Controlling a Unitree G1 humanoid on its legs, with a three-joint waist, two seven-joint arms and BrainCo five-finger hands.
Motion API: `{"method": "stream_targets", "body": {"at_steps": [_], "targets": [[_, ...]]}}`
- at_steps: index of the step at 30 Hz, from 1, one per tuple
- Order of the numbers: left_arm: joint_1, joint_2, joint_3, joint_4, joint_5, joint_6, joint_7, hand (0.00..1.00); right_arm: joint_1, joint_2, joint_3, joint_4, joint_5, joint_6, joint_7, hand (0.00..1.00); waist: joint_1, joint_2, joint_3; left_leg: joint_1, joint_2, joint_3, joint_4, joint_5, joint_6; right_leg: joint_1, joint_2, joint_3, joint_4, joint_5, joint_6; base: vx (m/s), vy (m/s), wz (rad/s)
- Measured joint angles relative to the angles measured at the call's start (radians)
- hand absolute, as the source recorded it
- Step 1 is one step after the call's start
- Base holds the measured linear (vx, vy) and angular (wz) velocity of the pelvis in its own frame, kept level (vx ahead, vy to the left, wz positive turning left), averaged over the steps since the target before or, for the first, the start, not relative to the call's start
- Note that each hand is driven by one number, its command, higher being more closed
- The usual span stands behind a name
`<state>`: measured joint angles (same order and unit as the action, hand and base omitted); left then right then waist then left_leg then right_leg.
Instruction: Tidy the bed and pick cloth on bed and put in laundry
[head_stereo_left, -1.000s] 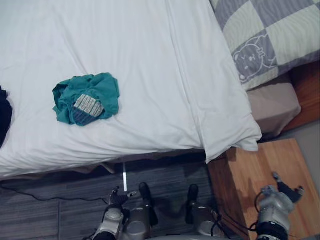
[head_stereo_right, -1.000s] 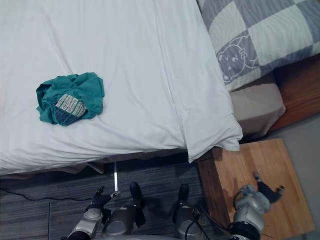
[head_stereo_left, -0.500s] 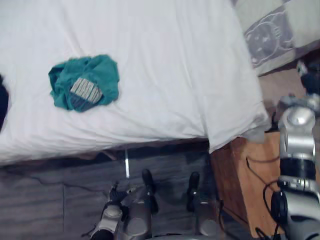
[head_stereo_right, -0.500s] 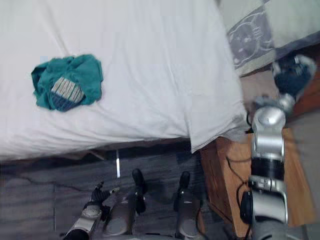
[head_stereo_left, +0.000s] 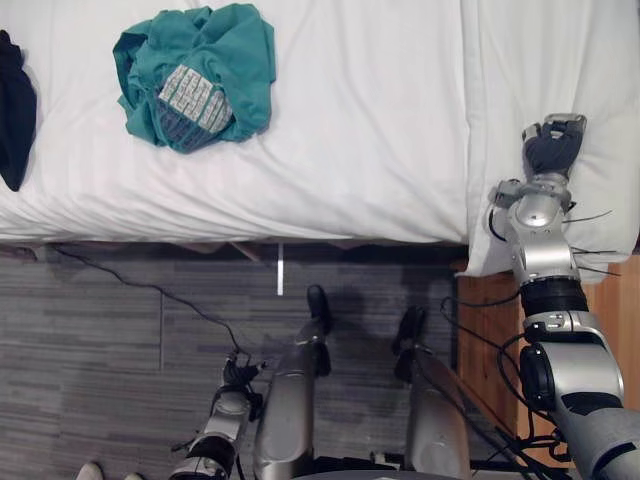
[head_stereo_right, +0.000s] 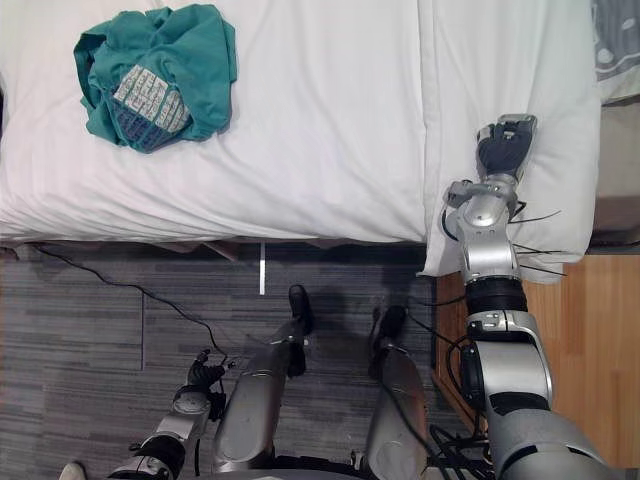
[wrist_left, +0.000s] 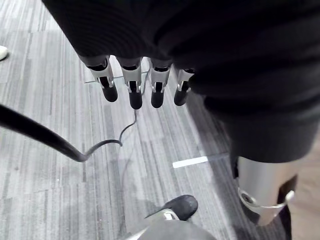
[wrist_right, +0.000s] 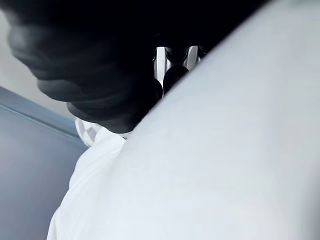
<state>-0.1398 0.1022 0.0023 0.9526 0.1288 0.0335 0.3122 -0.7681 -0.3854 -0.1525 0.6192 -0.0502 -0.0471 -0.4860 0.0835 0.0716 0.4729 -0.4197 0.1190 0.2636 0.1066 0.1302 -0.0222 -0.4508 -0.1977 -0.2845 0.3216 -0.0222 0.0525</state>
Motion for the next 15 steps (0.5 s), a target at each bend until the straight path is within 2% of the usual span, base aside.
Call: {"method": "stream_targets", "body": {"at_steps": [1,3,4,5,6,7,8,10,11,12,13,14,15], "targets": [[0.002,0.005,0.003,0.0,0.0,0.002,0.001,0.0,0.033,0.057,-0.03,0.0,0.001,-0.024,0.004,1.0,-0.012,-0.01,0.004,0.031,0.005,0.01,-0.018,-0.001,-0.002,0.034,0.013,0.004,-0.034,0.01,0.001,0.04,-0.017,-0.18],[0.009,0.01,0.012,-0.001,0.001,0.004,0.002,0.0,0.1,0.136,-0.087,-0.001,0.013,-0.054,0.009,1.0,-0.017,-0.03,0.0,0.093,0.004,0.044,-0.062,0.0,-0.009,0.087,0.034,0.022,-0.098,0.027,0.006,0.06,0.006,-0.38],[0.013,0.011,0.022,-0.002,0.001,0.006,0.006,0.0,0.142,0.187,-0.134,-0.001,0.043,-0.063,0.009,0.0,-0.022,-0.042,-0.004,0.126,0.005,0.057,-0.083,0.0,-0.01,0.123,0.047,0.035,-0.143,0.043,0.008,0.07,0.017,-0.44],[0.016,0.01,0.036,-0.005,0.001,0.008,0.01,0.0,0.169,0.216,-0.159,0.0,0.063,-0.062,0.01,0.0,-0.026,-0.05,-0.004,0.147,0.005,0.07,-0.096,0.0,-0.011,0.143,0.052,0.043,-0.166,0.051,0.014,0.09,0.024,-0.36],[0.033,0.012,0.051,-0.023,0.001,0.015,0.02,0.0,0.241,0.277,-0.203,0.026,0.106,-0.061,0.013,0.0,-0.049,-0.069,-0.006,0.18,0.001,0.089,-0.112,0.0,-0.011,0.18,0.057,0.054,-0.202,0.066,0.015,0.1,0.028,-0.27],[0.038,0.015,0.051,-0.032,0.001,0.017,0.021,0.0,0.27,0.294,-0.218,0.054,0.122,-0.051,0.014,0.0,-0.054,-0.076,-0.007,0.187,0.0,0.096,-0.111,-0.005,-0.015,0.189,0.057,0.059,-0.207,0.069,0.016,0.13,0.034,-0.24],[0.041,0.017,0.051,-0.042,0.001,0.024,0.02,0.0,0.343,0.321,-0.256,0.149,0.146,-0.014,0.031,0.0,-0.067,-0.084,-0.012,0.186,-0.002,0.098,-0.084,-0.025,-0.011,0.195,0.05,0.065,-0.203,0.073,0.019,0.11,0.024,-0.08],[0.036,0.009,0.05,-0.057,0.002,0.023,0.02,0.0,0.468,0.329,-0.307,0.312,0.165,0.067,0.054,0.0,-0.074,-0.079,-0.008,0.16,0.015,0.111,0.036,-0.092,0.002,0.202,0.023,0.051,-0.161,0.048,0.03,0.14,0.029,-0.04],[0.036,0.009,0.05,-0.06,0.003,0.023,0.02,0.0,0.56,0.345,-0.322,0.379,0.159,0.108,0.073,0.0,-0.08,-0.068,-0.002,0.159,0.046,0.166,0.114,-0.146,0.006,0.223,0.012,0.052,-0.133,0.032,0.038,0.11,0.043,-0.03],[0.041,0.006,0.052,-0.06,0.006,0.023,0.019,0.0,0.629,0.351,-0.34,0.401,0.159,0.124,0.089,0.0,-0.102,-0.058,0.002,0.173,0.074,0.242,0.147,-0.195,0.015,0.256,0.008,0.042,-0.13,0.021,0.046,0.07,0.094,-0.02],[0.044,-0.008,0.067,-0.059,0.012,0.023,0.017,0.0,0.679,0.336,-0.351,0.417,0.144,0.146,0.099,0.0,-0.124,-0.058,0.002,0.209,0.092,0.322,0.161,-0.24,-0.006,0.283,-0.008,0.035,-0.13,0.017,0.052,0.09,0.164,0.24],[0.042,-0.042,0.084,-0.062,0.03,0.019,0.014,0.0,0.74,0.322,-0.35,0.42,0.097,0.163,0.123,0.0,-0.138,-0.058,0.0,0.242,0.121,0.433,0.205,-0.295,-0.055,0.307,-0.047,0.017,-0.13,0.012,0.06,0.11,0.192,0.33],[0.041,-0.055,0.088,-0.068,0.044,0.009,0.012,0.0,0.757,0.313,-0.35,0.424,0.074,0.166,0.134,0.0,-0.142,-0.059,-0.001,0.23,0.149,0.461,0.279,-0.313,-0.04,0.308,-0.071,0.007,-0.123,0.008,0.065,0.1,0.291,0.49]]}}
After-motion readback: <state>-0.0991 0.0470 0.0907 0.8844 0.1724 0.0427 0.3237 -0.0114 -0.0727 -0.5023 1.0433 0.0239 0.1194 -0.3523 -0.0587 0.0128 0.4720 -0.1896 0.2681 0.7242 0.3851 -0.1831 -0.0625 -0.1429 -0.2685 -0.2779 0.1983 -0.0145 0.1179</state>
